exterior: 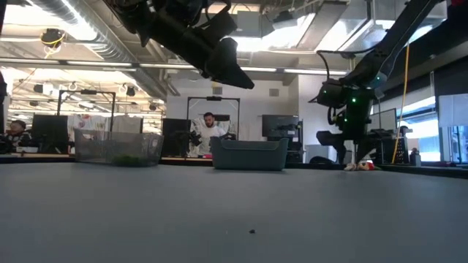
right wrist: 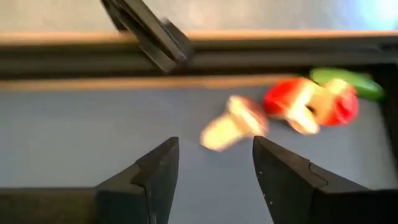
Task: Sort produce into baskets
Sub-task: Put the brown mushroom into the blue bin
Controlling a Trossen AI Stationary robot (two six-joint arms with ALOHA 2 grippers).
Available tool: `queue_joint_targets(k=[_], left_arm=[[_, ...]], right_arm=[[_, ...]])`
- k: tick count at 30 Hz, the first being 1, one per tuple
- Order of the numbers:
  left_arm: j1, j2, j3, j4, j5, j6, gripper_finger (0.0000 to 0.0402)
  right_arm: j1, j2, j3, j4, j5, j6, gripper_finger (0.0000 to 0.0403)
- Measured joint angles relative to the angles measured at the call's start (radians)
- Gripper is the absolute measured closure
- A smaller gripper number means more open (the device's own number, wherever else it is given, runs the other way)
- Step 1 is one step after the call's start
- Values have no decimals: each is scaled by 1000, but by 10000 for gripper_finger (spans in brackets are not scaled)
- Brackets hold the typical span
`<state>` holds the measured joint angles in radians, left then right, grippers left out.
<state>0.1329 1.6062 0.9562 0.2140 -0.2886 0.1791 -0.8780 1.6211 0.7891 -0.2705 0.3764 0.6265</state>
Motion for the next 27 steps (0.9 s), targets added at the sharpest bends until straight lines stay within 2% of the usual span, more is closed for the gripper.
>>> queue_joint_targets(k=[5, 11, 16, 22, 27], left_arm=[[0, 0, 0, 16, 0, 11, 247], [0, 0, 0, 12, 1, 19, 247], [0, 0, 0, 12, 1, 41, 247], [0, 0, 0, 12, 1, 69, 247], [0, 0, 0, 12, 1, 97, 247]], right_arm=[[2, 26, 0, 108, 5, 30, 199], [1, 55, 6, 120, 62, 59, 207], [1, 55, 16, 85, 60, 52, 227], [-8, 55, 54, -16, 124, 24, 256], [-15, 55, 57, -20, 120, 16, 272]])
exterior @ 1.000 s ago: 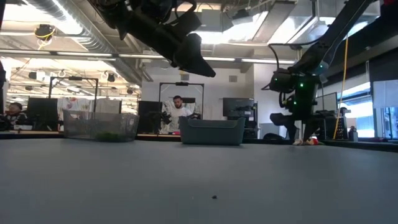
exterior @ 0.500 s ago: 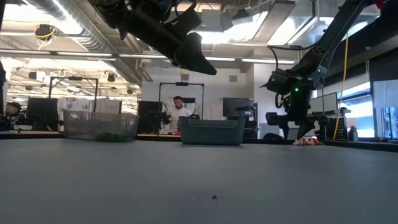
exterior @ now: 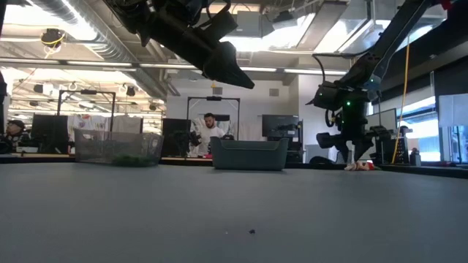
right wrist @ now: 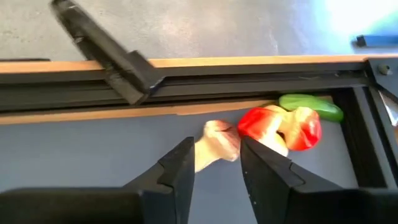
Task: Sort produce into baskets
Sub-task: Put the brown mushroom into the blue bin
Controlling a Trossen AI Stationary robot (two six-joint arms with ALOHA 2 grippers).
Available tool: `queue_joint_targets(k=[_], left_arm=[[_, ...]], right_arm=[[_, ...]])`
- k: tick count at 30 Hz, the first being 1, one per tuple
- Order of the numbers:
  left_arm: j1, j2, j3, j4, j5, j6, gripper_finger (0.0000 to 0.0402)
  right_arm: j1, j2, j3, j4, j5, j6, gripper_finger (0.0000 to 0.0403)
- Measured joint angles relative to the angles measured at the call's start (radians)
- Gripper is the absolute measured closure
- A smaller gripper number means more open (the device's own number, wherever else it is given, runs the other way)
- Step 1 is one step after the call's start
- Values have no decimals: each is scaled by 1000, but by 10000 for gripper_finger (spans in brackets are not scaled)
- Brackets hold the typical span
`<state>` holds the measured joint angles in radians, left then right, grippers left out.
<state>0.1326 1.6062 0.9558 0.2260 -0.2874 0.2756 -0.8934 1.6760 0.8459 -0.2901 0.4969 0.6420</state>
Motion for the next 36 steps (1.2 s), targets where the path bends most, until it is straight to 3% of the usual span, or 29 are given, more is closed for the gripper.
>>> queue_joint_targets(k=[8, 14, 21, 29, 36], left_arm=[[0, 0, 0, -6, 0, 14, 246], [-2, 0, 0, -11, 0, 14, 246], [-2, 0, -1, -6, 0, 23, 247], [-2, 0, -1, -6, 0, 22, 247], [-2, 0, -1, -6, 0, 13, 247]], right_arm=[[1, 115, 88, -25, -1, -80, 288], [-16, 205, 184, -138, 8, -111, 286], [-13, 210, 191, -164, -8, -152, 302], [-9, 211, 190, -176, -6, -225, 383], [38, 142, 182, -200, -60, -270, 379]])
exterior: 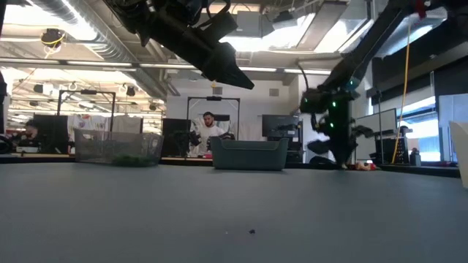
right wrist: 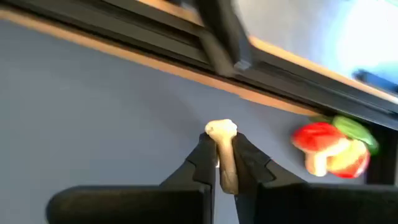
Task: Sort produce into baskets
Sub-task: Put the brown mushroom into the blue bin
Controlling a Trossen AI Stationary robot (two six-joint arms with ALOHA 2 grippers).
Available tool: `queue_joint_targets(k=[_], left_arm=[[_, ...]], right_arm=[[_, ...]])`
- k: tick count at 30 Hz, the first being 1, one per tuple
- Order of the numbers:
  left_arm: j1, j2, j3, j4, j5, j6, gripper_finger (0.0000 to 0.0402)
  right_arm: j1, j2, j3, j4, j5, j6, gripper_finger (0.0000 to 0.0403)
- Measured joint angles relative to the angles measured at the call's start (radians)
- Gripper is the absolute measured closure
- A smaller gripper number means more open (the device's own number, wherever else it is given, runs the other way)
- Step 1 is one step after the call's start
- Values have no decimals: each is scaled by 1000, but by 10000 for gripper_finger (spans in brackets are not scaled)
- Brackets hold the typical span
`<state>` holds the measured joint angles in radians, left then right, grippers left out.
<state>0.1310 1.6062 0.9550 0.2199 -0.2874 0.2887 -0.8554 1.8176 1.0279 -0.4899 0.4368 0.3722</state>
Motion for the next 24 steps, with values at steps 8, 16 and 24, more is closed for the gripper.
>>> queue_joint_targets(k=[8, 16, 24], left_arm=[[0, 0, 0, 0, 0, -58, 247], [0, -1, 0, -28, 0, -152, 247], [1, -1, 0, -60, 0, -172, 247]], right_arm=[[106, -150, 2, 12, -151, -54, 374], [209, -207, 3, 130, -273, -78, 373], [257, -206, 4, 295, -303, -97, 373]])
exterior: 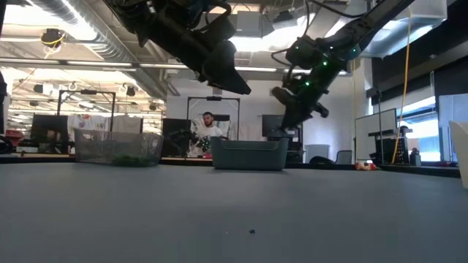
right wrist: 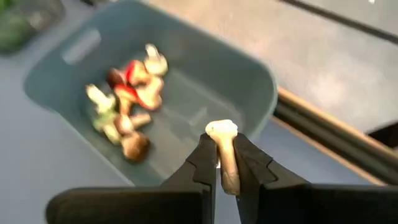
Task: Sort produce into baskets
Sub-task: Put the brown mushroom into the blue bin, then put the red mushroom into the blue bin
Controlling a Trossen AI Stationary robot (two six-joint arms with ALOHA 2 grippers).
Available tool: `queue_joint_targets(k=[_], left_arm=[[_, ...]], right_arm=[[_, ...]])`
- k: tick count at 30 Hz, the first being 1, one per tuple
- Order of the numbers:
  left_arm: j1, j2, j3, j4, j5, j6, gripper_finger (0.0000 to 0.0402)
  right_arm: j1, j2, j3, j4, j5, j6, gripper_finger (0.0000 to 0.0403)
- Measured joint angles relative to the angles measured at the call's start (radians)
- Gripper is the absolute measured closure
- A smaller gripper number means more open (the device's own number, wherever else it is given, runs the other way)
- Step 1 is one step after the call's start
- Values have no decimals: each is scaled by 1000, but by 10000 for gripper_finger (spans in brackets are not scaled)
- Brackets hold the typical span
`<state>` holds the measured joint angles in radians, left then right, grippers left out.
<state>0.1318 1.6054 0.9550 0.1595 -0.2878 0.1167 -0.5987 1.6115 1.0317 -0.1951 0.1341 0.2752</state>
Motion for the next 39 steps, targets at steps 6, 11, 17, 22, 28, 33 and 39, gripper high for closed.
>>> queue_joint_targets(k=[6, 11, 17, 22, 28, 33, 39], left_arm=[[0, 0, 0, 1, 0, 0, 247], [0, 0, 0, 11, 0, 12, 247], [-1, 0, 0, 13, 0, 12, 247], [0, 0, 0, 15, 0, 13, 247], [0, 0, 0, 16, 0, 13, 247], [0, 0, 0, 15, 0, 14, 247], [0, 0, 0, 9, 0, 13, 247]], right_arm=[[28, 24, 1, 135, -49, -45, 372], [38, 78, 1, 213, -67, -44, 372], [35, 129, 1, 232, -71, -40, 364], [36, 138, 1, 233, -75, -38, 304], [36, 128, 1, 194, -74, -48, 228], [36, 57, 1, 77, -29, -70, 205], [35, -70, 1, -215, 194, -97, 203]])
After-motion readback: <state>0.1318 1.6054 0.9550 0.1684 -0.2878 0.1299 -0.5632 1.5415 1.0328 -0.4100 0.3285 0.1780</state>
